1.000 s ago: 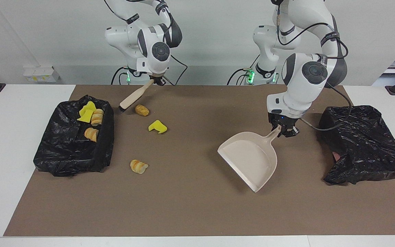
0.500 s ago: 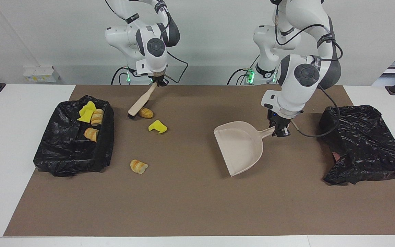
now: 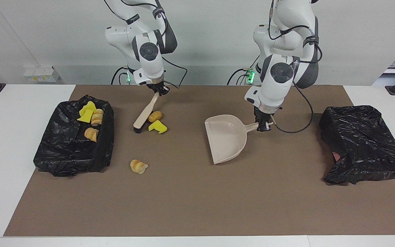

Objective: Sweep and dump trash in bin

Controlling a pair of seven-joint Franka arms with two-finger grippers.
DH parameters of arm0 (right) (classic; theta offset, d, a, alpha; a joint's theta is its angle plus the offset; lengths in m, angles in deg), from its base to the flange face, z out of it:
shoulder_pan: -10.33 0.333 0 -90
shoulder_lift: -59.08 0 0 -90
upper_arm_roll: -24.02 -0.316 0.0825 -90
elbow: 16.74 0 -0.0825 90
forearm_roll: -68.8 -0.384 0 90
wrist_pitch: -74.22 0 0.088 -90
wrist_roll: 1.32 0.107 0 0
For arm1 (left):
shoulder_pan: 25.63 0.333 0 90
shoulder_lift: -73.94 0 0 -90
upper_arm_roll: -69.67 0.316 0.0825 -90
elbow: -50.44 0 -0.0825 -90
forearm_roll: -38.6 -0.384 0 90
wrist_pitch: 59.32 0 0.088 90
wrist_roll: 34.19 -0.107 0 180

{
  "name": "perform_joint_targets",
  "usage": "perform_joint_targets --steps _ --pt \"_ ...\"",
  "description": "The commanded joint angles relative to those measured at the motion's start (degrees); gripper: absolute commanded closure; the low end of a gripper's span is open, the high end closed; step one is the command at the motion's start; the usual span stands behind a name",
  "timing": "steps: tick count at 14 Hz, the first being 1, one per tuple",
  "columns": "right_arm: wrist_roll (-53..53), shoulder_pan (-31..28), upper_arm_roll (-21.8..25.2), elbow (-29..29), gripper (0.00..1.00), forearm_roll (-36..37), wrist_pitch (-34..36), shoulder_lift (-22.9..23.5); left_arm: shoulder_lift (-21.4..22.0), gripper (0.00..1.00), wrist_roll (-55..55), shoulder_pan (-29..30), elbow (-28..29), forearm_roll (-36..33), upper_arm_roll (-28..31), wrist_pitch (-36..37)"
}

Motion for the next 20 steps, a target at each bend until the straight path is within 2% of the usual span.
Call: perform_joint_targets --steps 1,4,7,10,14,17,20 --pt "-5.0 0.1 -0.9 0.9 1.00 -3.1 -0.6 2.8 2.5 1.00 2.2 -2.8 2.9 -1.3 0.7 -2.1" --pt "-7.3 3.9 -0.9 2.3 1.00 -5.5 0.1 3.0 1.6 1.00 8.0 -6.2 3.4 -1.4 0.7 -3.0" --pt "-8.4 9.0 -0.8 3.9 1.00 -8.3 -1.2 4.3 1.9 1.00 8.7 -6.9 4.9 -1.7 0.6 -4.3" --pt "-10.3 11.5 -0.8 8.8 1.00 -9.0 -0.6 6.9 3.0 1.00 8.6 -7.8 7.5 -1.7 0.6 -7.4" --pt "-10.0 11.6 -0.7 18.4 1.00 -7.5 4.1 11.9 3.0 1.00 8.3 -7.6 7.6 -1.7 0.6 -9.0" --pt "-10.1 10.2 -0.4 23.1 1.00 -1.1 7.7 12.6 2.9 1.00 7.5 -7.1 7.7 -1.7 0.6 -9.2" --pt "-10.5 4.3 -0.3 27.6 1.00 5.7 8.1 17.0 2.5 1.00 8.4 -6.7 7.3 -1.6 0.6 -9.4"
